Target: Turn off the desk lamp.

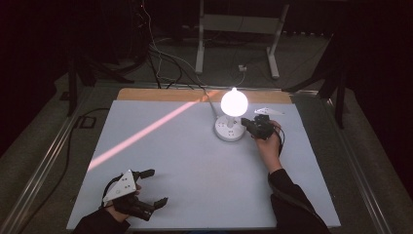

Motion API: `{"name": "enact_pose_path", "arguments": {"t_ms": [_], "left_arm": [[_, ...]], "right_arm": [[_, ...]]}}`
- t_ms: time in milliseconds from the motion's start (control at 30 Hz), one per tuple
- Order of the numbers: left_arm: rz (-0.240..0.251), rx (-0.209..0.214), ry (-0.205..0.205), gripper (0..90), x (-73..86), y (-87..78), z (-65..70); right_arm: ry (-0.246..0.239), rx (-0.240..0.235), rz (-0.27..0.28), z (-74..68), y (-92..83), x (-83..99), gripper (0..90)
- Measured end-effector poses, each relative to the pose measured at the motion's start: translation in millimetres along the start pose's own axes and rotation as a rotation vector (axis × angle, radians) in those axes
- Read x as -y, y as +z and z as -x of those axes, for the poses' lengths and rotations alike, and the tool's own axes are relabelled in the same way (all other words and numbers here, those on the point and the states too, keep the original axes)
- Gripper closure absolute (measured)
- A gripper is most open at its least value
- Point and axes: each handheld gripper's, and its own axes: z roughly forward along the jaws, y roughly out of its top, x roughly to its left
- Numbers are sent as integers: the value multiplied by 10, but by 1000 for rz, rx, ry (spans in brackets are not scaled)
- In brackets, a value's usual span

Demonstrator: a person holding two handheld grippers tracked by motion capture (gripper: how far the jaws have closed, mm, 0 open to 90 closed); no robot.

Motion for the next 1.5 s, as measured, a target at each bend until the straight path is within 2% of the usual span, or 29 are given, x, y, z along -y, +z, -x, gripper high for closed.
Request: {"name": "enact_pose_path", "arguments": {"t_ms": [267,567,1500], "left_arm": [[3,2,-1,6,-3,0,-3],[0,1,-1,6,-1,-1,0],[1,3,-4,6,-2,-1,-4]], "right_arm": [[-1,3,22,1,-46,-42,896],[5,9,15,9,-31,-24,896],[-17,17,-57,-3,142,124,896]]}}
